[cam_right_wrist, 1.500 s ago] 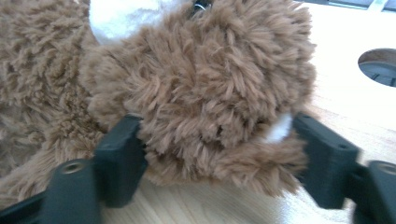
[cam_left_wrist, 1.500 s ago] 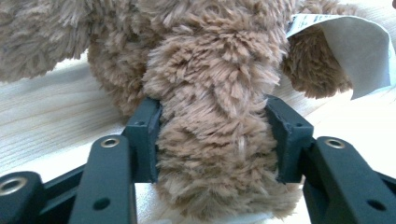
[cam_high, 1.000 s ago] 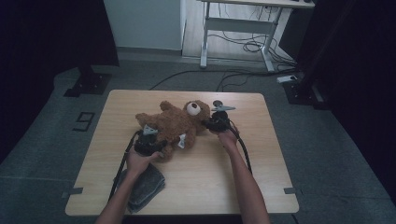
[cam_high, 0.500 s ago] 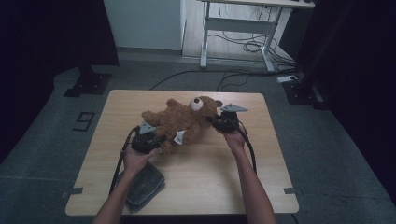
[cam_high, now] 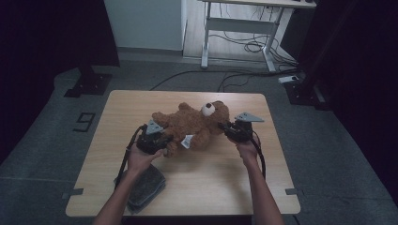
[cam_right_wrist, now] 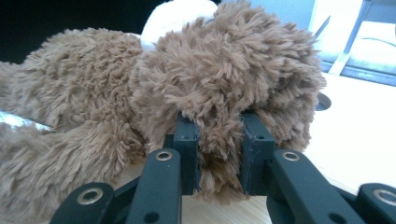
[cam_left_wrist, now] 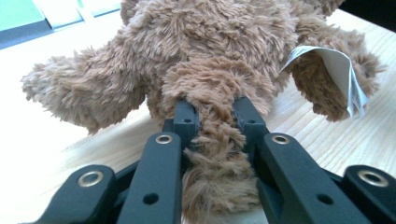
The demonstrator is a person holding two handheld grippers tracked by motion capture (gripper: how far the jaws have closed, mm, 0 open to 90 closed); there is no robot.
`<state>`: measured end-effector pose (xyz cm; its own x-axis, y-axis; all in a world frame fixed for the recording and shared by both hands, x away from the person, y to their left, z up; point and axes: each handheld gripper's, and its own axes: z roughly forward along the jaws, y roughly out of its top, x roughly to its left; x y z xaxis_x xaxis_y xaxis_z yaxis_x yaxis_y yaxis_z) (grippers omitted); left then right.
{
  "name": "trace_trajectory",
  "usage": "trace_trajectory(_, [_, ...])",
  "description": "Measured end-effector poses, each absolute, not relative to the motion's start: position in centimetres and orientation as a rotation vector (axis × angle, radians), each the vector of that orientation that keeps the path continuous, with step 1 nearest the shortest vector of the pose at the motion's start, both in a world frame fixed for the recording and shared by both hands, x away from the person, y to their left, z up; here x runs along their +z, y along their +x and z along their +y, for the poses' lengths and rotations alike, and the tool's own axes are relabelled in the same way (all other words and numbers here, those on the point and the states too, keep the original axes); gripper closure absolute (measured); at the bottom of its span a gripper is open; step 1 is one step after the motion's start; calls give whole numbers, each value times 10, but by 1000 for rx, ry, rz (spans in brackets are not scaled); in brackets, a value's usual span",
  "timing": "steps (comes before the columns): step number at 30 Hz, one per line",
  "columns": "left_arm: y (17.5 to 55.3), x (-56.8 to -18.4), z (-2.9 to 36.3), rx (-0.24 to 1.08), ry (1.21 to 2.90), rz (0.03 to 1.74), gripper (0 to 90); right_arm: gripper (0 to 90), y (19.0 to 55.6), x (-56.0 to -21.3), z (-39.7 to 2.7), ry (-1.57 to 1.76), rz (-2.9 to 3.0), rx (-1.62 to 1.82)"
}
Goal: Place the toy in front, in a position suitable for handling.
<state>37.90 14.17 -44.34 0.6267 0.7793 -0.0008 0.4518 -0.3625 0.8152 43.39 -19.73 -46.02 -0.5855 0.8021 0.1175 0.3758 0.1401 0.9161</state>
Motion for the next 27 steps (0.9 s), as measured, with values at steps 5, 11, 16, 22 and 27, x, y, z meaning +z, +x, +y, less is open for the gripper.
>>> trace_trajectory(5, [380,-443,137,480,2050,941,753,724,412,-465,-207,1160,1992,1437])
trace_trajectory(11, [384,-460,133,426,2100,942,753,723,390,-492,-214,1239,1998,1431])
trace_trajectory(16, [383,-471,131,384,2113,936,750,721,375,-513,-222,1279,2011,1434])
trace_trajectory(22, [381,-478,129,374,2119,942,733,712,374,-521,-227,1289,2028,1431])
trace_trajectory(27, [380,-481,131,344,2114,946,701,688,373,-524,-228,1297,2020,1440])
